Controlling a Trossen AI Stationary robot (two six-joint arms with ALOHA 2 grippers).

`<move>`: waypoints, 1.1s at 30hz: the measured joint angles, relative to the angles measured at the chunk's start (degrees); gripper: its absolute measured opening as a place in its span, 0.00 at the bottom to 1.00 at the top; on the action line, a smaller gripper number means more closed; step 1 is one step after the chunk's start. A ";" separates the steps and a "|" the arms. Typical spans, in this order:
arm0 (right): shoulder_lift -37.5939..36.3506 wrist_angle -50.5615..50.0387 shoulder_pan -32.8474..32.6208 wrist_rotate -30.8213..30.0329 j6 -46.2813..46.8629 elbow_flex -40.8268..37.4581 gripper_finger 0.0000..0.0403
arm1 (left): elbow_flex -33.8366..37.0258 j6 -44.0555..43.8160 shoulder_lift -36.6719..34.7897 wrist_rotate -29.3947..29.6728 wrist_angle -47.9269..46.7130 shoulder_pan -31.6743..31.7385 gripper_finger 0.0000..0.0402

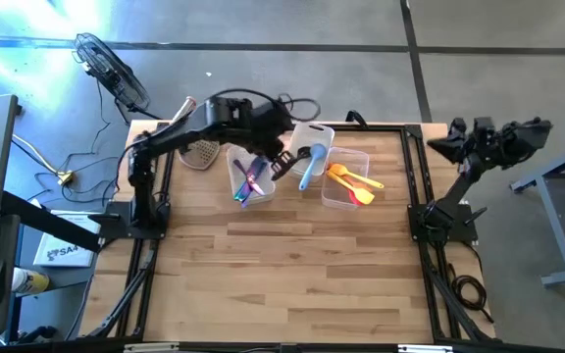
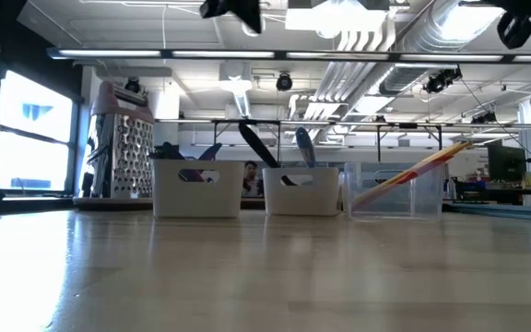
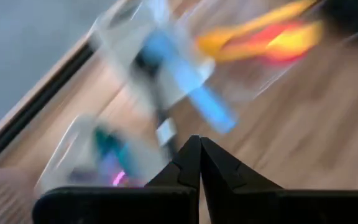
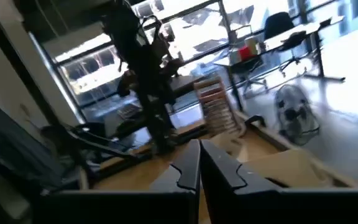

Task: Pick & Place Kitchen Items
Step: Return to Home Position

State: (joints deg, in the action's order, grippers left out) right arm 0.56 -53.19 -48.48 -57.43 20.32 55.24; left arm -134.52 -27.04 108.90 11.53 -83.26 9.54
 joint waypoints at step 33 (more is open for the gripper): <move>0.34 13.98 -5.26 -14.63 19.68 -23.46 0.01 | 0.95 17.08 -12.11 2.09 -0.44 -25.21 0.00</move>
State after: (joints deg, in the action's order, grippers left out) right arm 0.91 -39.21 -53.74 -72.06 40.00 31.78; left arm -133.57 -9.96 96.78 13.62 -83.70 -15.67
